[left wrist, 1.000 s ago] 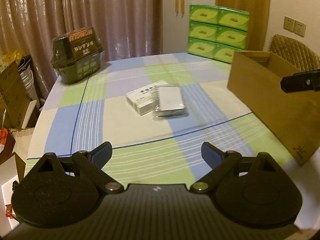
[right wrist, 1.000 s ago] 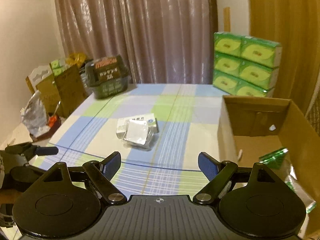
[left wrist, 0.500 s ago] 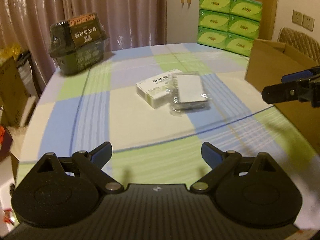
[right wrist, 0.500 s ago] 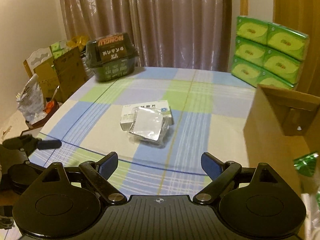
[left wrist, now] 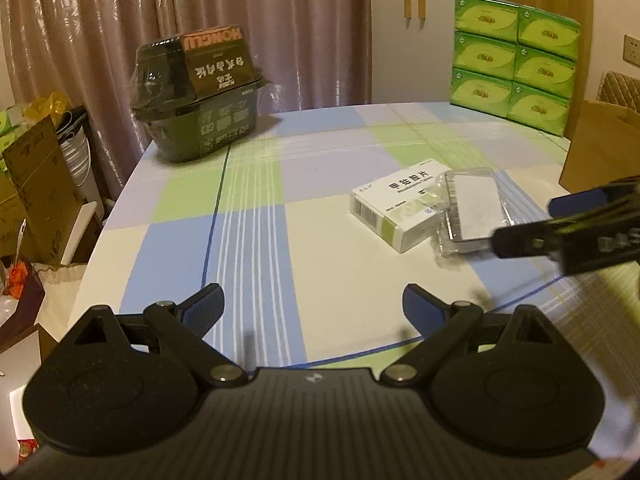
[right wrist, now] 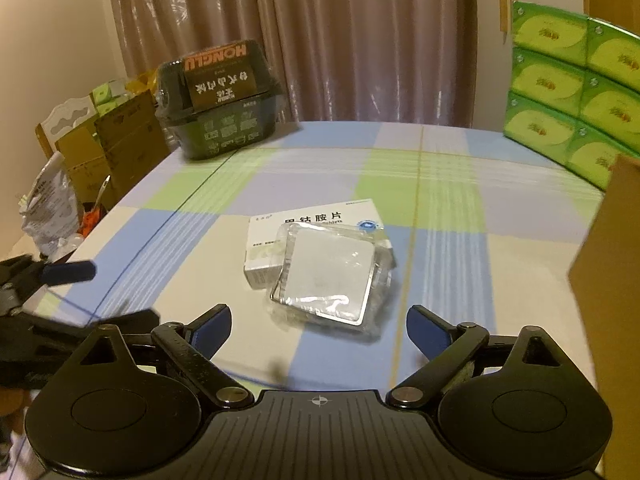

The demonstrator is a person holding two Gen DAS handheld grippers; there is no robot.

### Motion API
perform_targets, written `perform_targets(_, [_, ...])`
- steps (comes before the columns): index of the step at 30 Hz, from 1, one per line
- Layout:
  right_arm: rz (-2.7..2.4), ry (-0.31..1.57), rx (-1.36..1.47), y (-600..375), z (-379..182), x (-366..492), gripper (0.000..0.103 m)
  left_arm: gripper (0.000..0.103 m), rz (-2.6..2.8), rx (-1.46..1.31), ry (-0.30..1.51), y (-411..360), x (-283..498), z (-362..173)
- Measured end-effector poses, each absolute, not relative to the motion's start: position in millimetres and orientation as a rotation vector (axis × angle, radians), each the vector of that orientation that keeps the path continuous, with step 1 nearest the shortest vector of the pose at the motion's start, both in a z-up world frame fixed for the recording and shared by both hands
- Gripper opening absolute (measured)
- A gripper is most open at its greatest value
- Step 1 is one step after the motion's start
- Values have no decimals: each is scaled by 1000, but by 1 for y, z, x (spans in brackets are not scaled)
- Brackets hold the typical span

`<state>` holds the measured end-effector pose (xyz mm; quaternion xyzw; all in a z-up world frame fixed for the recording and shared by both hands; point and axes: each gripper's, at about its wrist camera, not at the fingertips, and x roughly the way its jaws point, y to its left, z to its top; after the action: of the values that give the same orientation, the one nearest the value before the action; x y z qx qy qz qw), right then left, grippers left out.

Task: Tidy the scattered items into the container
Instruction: 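Grasp the clear-wrapped white square with the right gripper while the left approaches the Mecobalamin box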

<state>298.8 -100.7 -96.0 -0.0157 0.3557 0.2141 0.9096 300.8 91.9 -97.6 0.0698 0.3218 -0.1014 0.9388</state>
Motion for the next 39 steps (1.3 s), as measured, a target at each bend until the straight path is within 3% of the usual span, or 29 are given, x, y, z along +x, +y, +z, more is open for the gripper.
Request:
perform_targets(17, [392, 742, -54, -80, -124, 339, 92, 94, -239, 183, 640, 91, 314, -106])
perform_targets(21, [396, 744, -67, -79, -126, 339, 75, 94, -243, 183, 644, 90, 315, -107])
perform_targets(23, [390, 738, -76, -80, -124, 339, 73, 94, -251, 177, 640, 89, 315, -106])
perform_targets(39, [343, 764, -63, -133, -117, 332, 73, 94, -587, 434, 552, 36, 378, -99])
